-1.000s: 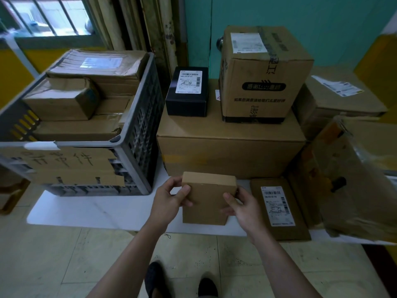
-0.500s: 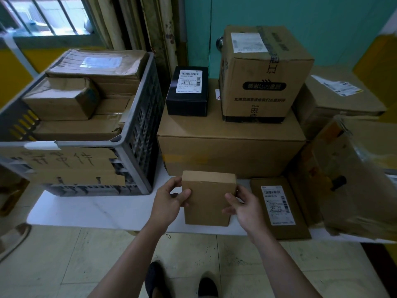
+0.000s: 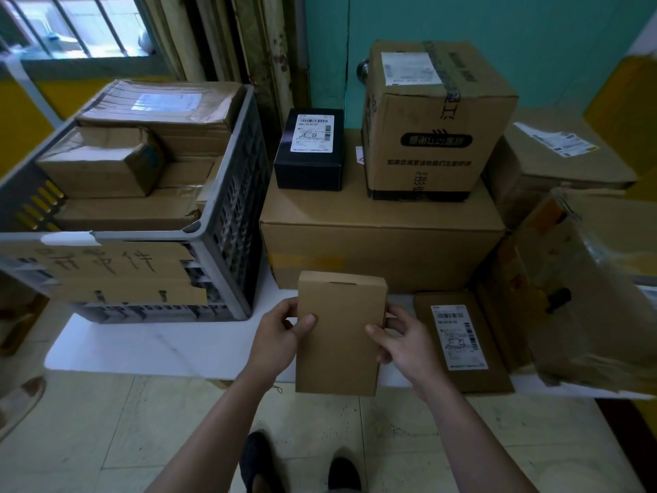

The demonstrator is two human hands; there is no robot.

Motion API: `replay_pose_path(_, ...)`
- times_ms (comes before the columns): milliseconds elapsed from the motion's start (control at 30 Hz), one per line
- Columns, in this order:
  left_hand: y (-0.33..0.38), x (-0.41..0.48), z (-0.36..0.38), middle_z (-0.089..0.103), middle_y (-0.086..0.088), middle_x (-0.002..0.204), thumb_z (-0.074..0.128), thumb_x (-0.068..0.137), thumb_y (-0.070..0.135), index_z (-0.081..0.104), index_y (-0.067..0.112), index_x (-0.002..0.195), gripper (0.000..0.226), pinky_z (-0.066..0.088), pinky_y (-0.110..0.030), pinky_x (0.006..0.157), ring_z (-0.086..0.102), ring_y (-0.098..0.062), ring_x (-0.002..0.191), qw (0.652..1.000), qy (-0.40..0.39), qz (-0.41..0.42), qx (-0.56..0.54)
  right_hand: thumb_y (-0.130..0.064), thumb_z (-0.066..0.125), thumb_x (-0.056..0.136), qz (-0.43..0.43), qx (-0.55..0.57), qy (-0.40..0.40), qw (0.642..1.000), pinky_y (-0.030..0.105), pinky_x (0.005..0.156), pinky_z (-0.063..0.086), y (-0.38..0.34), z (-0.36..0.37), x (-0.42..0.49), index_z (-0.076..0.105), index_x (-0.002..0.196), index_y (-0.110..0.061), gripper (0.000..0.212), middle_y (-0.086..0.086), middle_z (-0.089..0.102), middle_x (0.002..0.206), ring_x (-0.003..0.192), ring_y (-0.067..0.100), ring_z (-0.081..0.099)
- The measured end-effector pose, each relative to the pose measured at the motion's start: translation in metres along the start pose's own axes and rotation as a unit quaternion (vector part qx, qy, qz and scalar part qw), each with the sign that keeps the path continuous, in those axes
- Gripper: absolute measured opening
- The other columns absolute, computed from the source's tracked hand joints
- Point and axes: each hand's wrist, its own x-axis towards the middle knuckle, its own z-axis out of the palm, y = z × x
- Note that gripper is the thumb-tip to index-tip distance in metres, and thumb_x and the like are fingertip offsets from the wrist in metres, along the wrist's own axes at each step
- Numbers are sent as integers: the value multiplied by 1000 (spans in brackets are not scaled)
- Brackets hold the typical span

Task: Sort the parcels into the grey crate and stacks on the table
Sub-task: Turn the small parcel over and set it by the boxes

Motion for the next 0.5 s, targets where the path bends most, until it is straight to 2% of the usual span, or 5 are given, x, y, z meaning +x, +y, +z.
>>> replay_pose_path(67,0,0,1,68,6,112,65,97,21,65,27,116,20,56,-44,88,66,-22,99,1000,3,-8,-8,-10,70,90,9,-35,-19,999,16,44,43,4,-3,1,57,122,-21,37,0,66,109,60,8,59)
replay_pose_path(133,-2,-1,1,68,6,111,65,96,22,65,25,117,21,56,-42,86,66,-22,100,1000,4,-8,-8,-12,70,90,13,-56,-22,998,16,43,40,9,-5,2,59,126,-15,37,7,67,110,49,3,56)
replay_pose_path(267,1,-3,1,69,3,110,67,94,35,64,27,123,30,50,-24,69,69,-17,93,1000,-3,-13,-9,-12,68,92,9,-51,-9,999,16,44,40,12,-6,3,59,126,-16,36,9,69,109,46,-3,54)
replay_pose_path(367,4,-5,-1,67,0,109,68,91,42,56,35,127,38,46,-15,60,67,-10,88,997,-67,-30,24,-16,68,92,6,-55,3,998,17,49,43,13,-8,6,59,127,-19,37,7,69,110,59,2,57)
replay_pose_path(500,-1,-8,1,67,-2,111,74,88,36,53,31,128,46,45,-15,59,67,-12,89,993,-96,-42,49,-25,70,91,14,-52,18,998,41,78,57,13,-10,8,58,132,-22,43,3,66,117,98,22,67)
